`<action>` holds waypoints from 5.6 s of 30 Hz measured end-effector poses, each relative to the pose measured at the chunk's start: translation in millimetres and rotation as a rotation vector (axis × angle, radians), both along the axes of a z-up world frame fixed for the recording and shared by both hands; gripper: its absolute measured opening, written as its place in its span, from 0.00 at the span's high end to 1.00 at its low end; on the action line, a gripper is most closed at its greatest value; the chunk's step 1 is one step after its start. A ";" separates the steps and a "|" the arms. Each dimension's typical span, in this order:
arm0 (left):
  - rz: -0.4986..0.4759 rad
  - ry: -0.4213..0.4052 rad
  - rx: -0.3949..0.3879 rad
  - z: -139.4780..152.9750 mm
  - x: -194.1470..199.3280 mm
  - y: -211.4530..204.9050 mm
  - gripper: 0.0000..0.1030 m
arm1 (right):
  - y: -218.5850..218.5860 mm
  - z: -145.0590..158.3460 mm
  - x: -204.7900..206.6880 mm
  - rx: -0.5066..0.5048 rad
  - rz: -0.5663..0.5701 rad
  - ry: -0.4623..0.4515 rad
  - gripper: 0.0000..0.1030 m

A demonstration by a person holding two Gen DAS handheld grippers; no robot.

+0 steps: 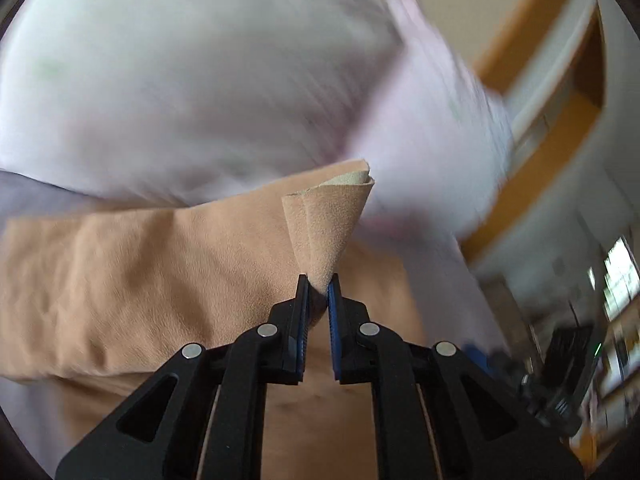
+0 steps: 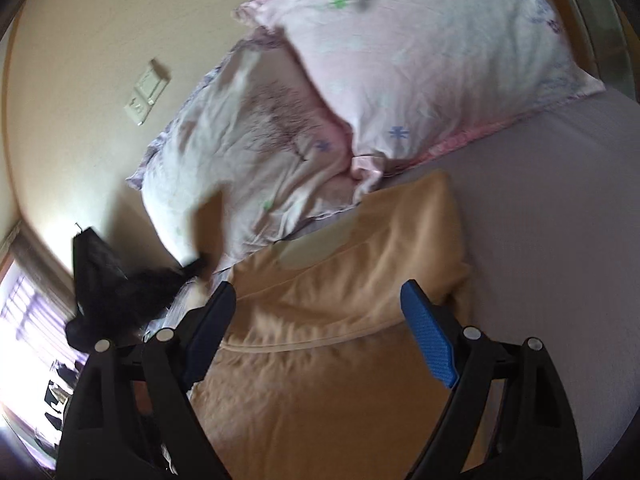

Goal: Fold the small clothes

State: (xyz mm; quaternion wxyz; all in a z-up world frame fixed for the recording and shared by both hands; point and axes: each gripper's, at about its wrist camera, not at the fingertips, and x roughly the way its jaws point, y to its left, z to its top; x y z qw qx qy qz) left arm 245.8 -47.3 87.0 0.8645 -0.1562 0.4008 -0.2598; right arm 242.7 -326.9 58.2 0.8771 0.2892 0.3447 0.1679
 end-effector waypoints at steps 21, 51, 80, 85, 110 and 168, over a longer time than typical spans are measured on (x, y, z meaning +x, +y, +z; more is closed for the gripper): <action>0.048 0.050 0.329 -49.8 -113.2 88.5 0.32 | 23.7 -60.0 80.2 -0.193 0.103 0.271 0.97; 0.026 0.132 -0.078 -126.3 -263.5 179.1 0.15 | -84.2 -130.2 -191.2 0.112 0.342 0.312 0.36; 0.322 0.244 -0.254 -78.0 91.6 213.5 0.95 | -24.1 -86.9 192.1 0.171 -0.042 0.317 0.90; 0.325 0.286 -0.484 -81.3 97.0 244.1 0.93 | -19.5 -87.3 205.5 0.179 -0.052 0.296 0.45; 0.288 0.362 -0.179 -76.7 30.2 193.5 0.82 | -24.5 -16.6 99.4 0.193 0.103 0.064 0.15; -0.108 0.276 -0.138 -69.3 27.2 15.6 0.32 | -86.6 -35.5 8.9 0.091 0.060 0.135 0.21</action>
